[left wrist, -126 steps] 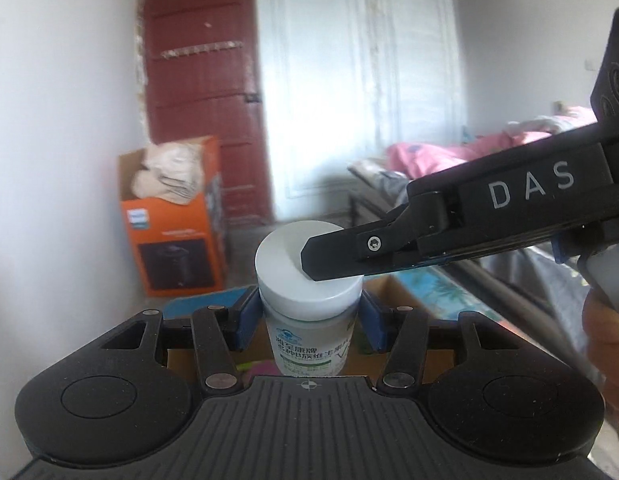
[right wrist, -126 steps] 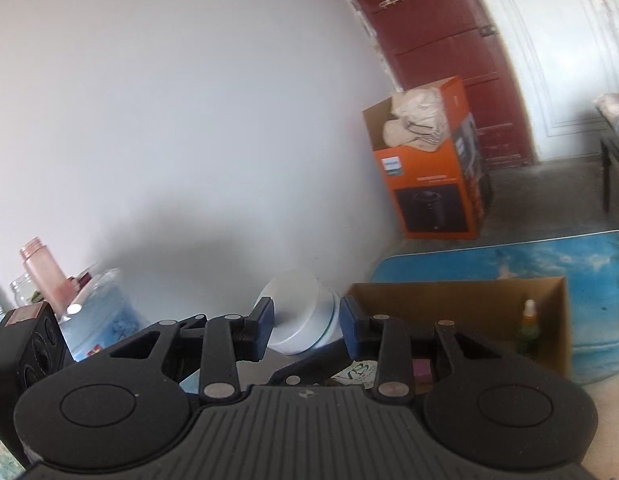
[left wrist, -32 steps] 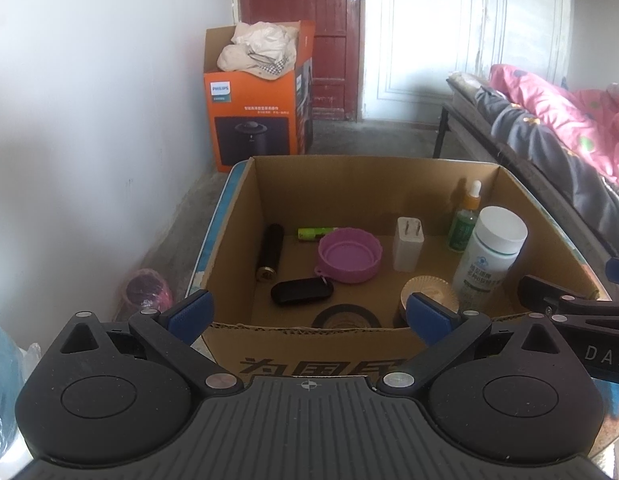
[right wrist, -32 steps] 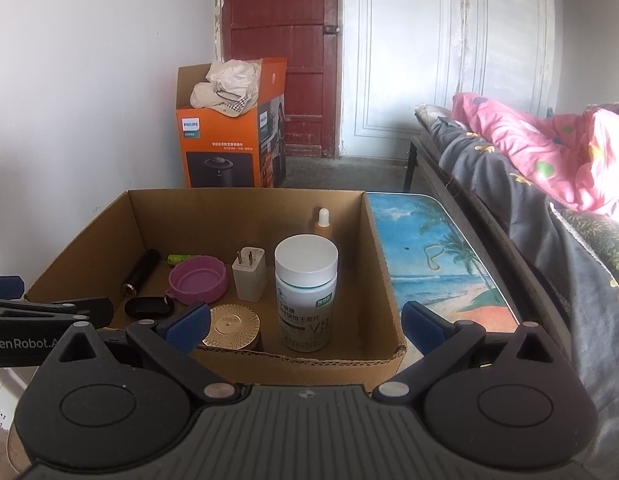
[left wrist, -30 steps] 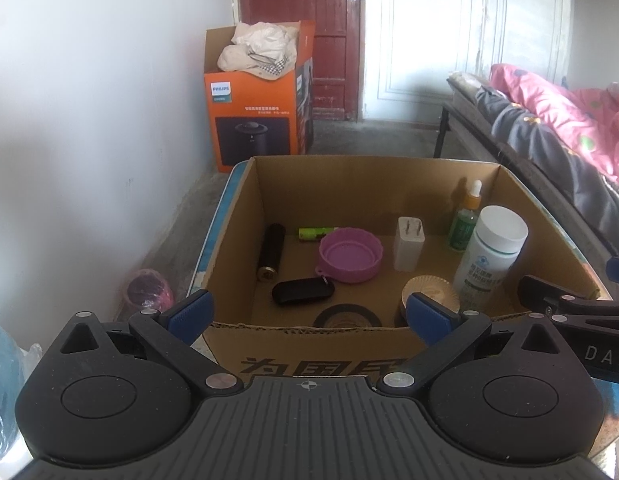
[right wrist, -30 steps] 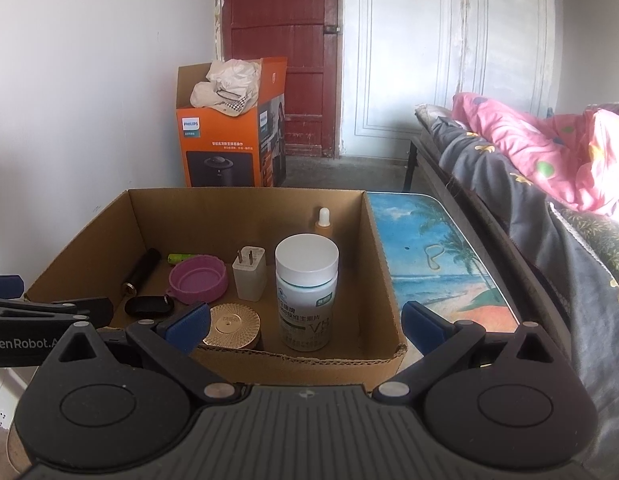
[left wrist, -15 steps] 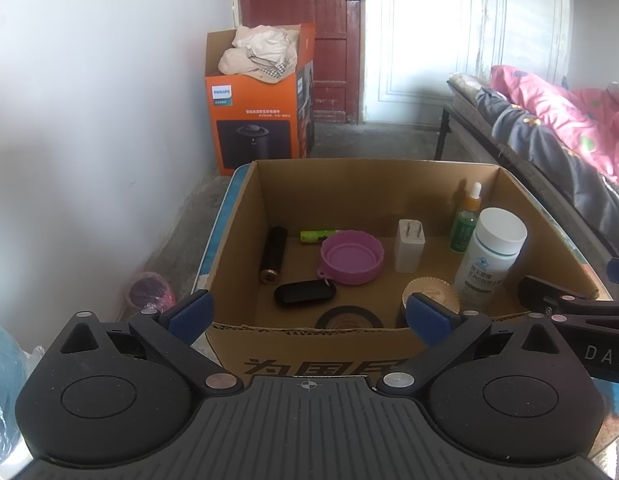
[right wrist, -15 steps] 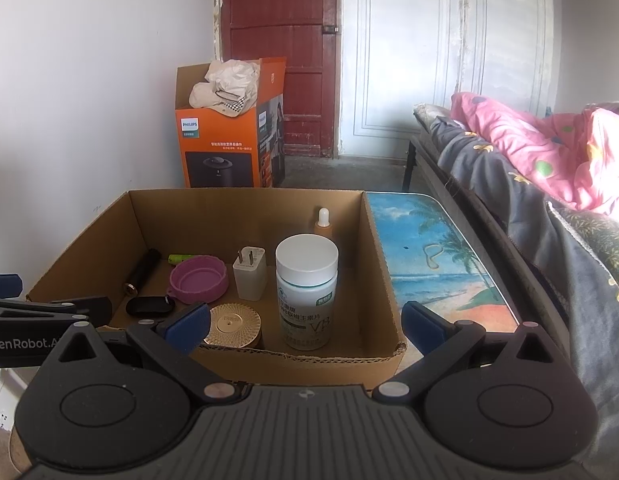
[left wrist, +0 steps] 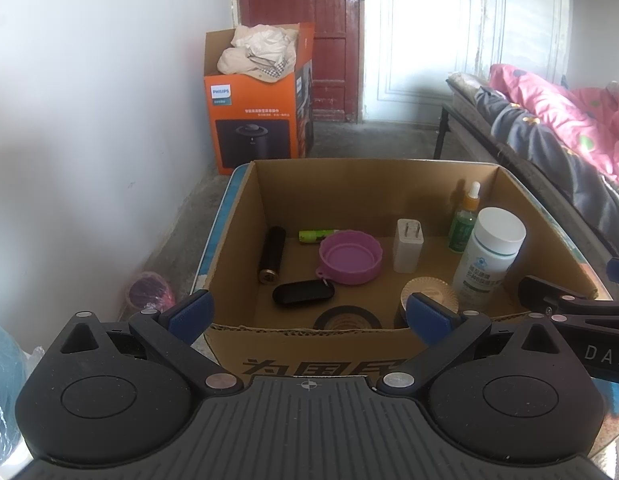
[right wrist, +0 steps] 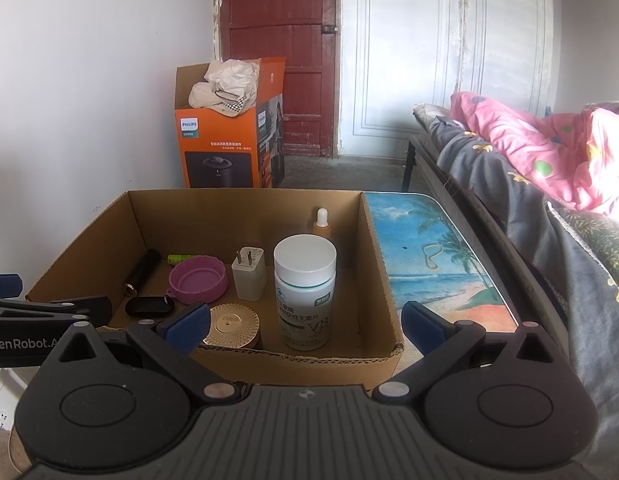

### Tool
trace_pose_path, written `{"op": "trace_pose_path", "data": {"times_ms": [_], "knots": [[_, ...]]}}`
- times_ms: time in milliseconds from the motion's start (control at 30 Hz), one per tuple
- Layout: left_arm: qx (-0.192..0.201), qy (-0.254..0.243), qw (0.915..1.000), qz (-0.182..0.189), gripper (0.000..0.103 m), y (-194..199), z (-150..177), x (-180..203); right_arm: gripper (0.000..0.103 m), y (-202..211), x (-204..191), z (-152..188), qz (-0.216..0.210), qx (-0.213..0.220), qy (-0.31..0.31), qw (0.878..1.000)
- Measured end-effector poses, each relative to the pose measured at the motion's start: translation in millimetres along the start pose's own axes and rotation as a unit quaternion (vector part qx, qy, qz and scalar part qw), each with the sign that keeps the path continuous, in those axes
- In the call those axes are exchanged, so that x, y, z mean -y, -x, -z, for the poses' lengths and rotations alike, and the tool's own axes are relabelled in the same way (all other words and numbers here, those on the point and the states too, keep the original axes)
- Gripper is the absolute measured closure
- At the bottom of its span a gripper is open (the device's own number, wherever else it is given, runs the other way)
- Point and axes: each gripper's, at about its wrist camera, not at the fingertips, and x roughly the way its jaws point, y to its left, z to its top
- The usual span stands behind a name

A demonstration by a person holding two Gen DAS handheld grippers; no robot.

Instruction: Organize rigid objects

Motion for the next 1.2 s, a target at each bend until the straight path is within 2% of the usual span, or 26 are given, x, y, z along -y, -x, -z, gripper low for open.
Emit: {"op": "trace_pose_path", "data": {"times_ms": [1200], "knots": [[-0.003,-0.003,1.0000,0.000,0.001,-1.9,-1.0,1.2,0.000,-0.2,2.3,2.7,-0.001,-0.003,-0.004,1.000]]}}
